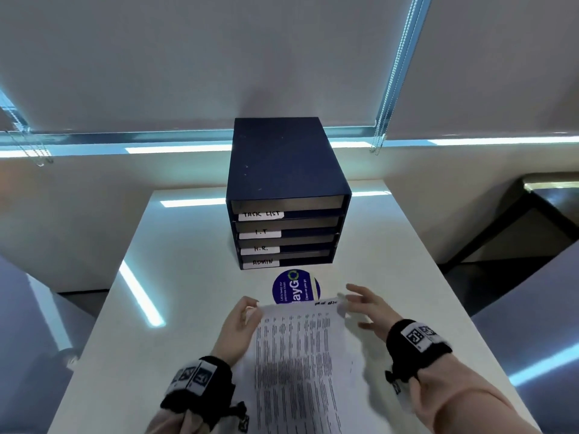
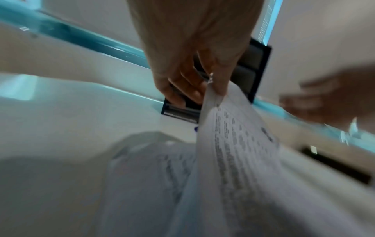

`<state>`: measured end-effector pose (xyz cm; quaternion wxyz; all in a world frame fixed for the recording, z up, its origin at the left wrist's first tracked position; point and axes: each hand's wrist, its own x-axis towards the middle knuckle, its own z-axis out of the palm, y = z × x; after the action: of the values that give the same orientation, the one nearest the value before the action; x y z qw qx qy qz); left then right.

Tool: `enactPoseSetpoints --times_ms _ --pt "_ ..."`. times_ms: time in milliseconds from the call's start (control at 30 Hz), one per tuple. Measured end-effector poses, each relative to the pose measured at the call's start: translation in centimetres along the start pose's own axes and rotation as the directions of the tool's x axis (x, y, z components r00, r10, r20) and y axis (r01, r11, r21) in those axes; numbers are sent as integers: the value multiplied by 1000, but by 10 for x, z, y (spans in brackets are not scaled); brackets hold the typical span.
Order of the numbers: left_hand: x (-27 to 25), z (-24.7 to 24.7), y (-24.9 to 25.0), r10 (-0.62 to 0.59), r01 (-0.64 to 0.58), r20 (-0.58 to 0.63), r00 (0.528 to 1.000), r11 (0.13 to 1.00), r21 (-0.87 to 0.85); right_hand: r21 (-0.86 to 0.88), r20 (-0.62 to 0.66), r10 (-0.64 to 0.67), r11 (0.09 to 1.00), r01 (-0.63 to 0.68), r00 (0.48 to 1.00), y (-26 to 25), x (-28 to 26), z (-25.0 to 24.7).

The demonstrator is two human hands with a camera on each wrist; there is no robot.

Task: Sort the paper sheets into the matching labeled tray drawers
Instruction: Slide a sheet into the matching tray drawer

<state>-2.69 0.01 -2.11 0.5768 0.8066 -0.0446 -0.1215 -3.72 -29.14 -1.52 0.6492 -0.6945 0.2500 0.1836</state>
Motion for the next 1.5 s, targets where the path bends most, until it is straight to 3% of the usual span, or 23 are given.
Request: enactPoseSetpoints --times_ms 167,267,533,633,833,933,1000,1067,1100,1167,1233,1333,1500 --pt "8 -17 41 -182 164 -54 982 954 -250 6 239 76 997 -80 968 28 -23 16" --pt "21 -28 52 -261 210 -57 964 874 -437 45 248 95 993 -110 964 38 -32 20" --pt "36 -33 49 -308 273 -16 951 868 -416 103 299 64 990 -99 952 42 -53 21" --pt "42 -31 40 -312 276 -15 950 861 -428 136 258 48 987 -85 965 44 -56 23" --pt "44 -23 27 -353 306 -31 935 849 -431 238 31 54 969 -60 998 64 -42 18" --pt "34 -20 18 -461 397 -20 887 783 -479 229 2 39 973 -38 999 46 -35 8" --pt "23 -12 -1 -529 468 -83 845 806 -363 222 -2 11 975 -11 1000 23 -29 0" --pt "13 -2 -29 -484 492 -90 870 860 135 213 -6 -6 977 7 1000 -4 -22 -5" --pt "6 3 -40 -464 438 -37 885 803 403 207 -1 -13 978 13 1000 -17 -18 -7" --pt "-6 16 -55 -499 360 40 866 675 644 171 13 -35 985 32 999 -42 -10 -9" --pt "-15 27 -59 -512 339 47 858 632 697 139 8 -61 989 60 998 -64 -1 -8" --pt "-21 36 -60 -451 269 46 891 607 748 109 -25 -96 989 98 995 -92 11 -5" --pt "-20 41 -54 -459 312 43 887 665 678 214 -122 -102 969 126 987 -116 27 4"
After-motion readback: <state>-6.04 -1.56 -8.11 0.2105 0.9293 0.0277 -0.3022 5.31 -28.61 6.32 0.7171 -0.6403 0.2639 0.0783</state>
